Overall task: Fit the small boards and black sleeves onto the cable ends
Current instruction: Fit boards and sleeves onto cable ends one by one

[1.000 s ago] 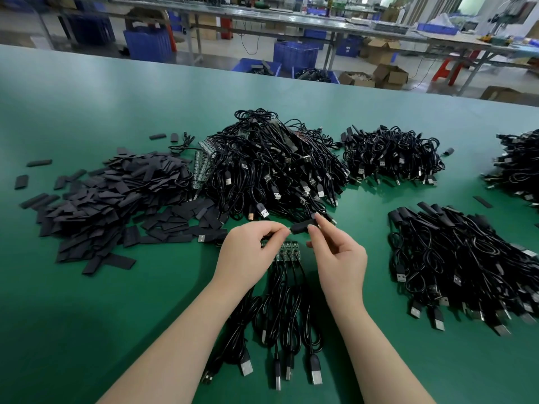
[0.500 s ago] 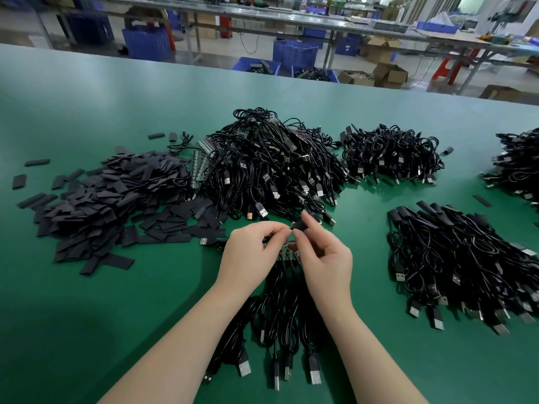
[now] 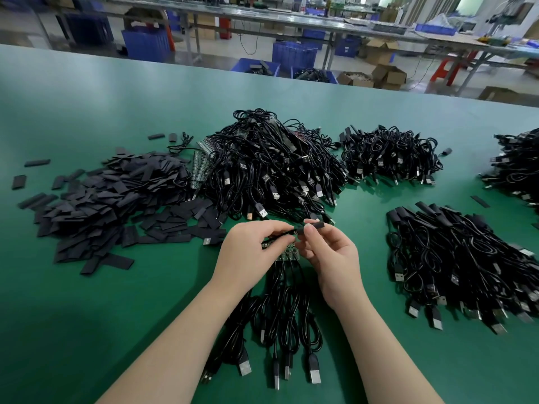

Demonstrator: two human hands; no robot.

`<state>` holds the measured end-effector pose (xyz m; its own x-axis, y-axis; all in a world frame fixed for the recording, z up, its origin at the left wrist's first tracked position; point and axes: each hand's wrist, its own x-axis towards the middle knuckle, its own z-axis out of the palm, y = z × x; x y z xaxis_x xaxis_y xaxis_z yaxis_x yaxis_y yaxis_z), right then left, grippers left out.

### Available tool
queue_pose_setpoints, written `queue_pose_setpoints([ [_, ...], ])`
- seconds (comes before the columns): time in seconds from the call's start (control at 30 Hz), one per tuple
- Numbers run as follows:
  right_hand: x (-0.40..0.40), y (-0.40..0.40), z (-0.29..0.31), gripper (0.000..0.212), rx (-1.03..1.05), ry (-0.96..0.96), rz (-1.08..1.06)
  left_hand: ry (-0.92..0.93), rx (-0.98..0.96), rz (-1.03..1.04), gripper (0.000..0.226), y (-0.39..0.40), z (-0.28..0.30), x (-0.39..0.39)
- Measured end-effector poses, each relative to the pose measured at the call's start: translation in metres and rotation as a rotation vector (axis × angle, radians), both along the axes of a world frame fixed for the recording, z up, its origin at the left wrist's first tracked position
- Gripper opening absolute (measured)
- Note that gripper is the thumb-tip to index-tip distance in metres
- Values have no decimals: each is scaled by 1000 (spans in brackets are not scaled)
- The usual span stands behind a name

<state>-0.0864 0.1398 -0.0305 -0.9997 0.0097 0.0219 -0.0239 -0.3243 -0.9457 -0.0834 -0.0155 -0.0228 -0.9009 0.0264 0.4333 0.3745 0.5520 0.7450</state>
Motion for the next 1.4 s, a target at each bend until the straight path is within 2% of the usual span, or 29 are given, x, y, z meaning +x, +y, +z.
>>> queue_pose_setpoints([
  [0.27, 1, -3, -2, 4, 114, -10, -44, 89, -55, 50, 13, 1, 1, 2],
  [0.4, 1, -4, -2, 16, 100, -24, -85, 91, -52, 30, 15, 2, 1, 1],
  [0.5, 2, -4, -1, 2, 103, -20, -71, 100, -58, 35, 14, 2, 0, 2],
  [0.6, 3, -6, 0, 16, 124, -12, -76, 121, -67, 50, 13, 4, 0, 4],
  [0.7, 4, -8, 2, 18, 106, -15, -81, 136, -71, 60, 13, 6, -1, 4],
  [1.0, 5, -9, 1, 6, 103, -36, -87, 124, -46, 7, 20, 5, 2, 3],
  [1.17, 6, -13, 2, 13, 65, -57, -94, 209, -76, 17, 15, 4, 1, 2],
  [1.4, 9, -13, 4, 10, 97, -39, -114, 260, -99, 56, 11, 4, -1, 2],
])
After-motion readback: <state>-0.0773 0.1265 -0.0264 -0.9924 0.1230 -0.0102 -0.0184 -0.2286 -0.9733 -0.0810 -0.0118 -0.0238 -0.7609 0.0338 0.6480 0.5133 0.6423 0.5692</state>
